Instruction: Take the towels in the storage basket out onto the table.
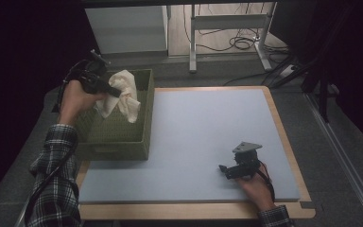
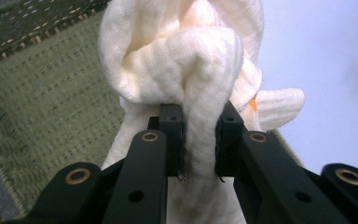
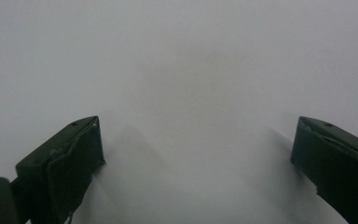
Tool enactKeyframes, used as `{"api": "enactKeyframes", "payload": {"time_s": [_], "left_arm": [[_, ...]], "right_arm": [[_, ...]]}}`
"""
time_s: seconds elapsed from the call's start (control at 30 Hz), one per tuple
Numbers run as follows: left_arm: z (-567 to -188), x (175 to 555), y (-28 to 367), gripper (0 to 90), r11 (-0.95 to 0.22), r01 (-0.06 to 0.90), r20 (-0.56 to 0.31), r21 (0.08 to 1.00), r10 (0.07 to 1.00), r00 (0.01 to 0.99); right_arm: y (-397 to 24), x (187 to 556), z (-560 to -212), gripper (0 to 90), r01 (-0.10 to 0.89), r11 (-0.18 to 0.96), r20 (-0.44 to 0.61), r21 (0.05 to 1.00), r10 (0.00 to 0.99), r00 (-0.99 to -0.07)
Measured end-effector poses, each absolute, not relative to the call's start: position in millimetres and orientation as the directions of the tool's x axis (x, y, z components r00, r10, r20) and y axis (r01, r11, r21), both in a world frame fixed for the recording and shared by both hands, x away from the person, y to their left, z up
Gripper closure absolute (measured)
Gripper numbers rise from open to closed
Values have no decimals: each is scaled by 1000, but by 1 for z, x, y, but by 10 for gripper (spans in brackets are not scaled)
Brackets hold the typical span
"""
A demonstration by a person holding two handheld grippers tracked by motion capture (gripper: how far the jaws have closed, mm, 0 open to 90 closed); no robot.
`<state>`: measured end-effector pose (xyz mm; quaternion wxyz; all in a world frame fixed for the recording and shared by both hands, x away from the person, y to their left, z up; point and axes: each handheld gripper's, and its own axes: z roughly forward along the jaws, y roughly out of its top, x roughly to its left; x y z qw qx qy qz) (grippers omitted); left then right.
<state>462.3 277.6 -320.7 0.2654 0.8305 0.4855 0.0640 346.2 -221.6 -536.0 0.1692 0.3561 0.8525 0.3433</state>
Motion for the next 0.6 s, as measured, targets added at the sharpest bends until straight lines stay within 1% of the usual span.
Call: {"api": "enactKeyframes", "payload": {"time_s": [0.33,0.6], "left_arm": [[-309,468,246,783,-420,748,-158,514,811,564],[-306,475,210,782,-459,714,-166,528,769,618]], "right_arm": [[-222,346,-536,24,488,513,-46,706,721,-692],[-222,346,-536,24,487,513,-46,707,720,-692]]}}
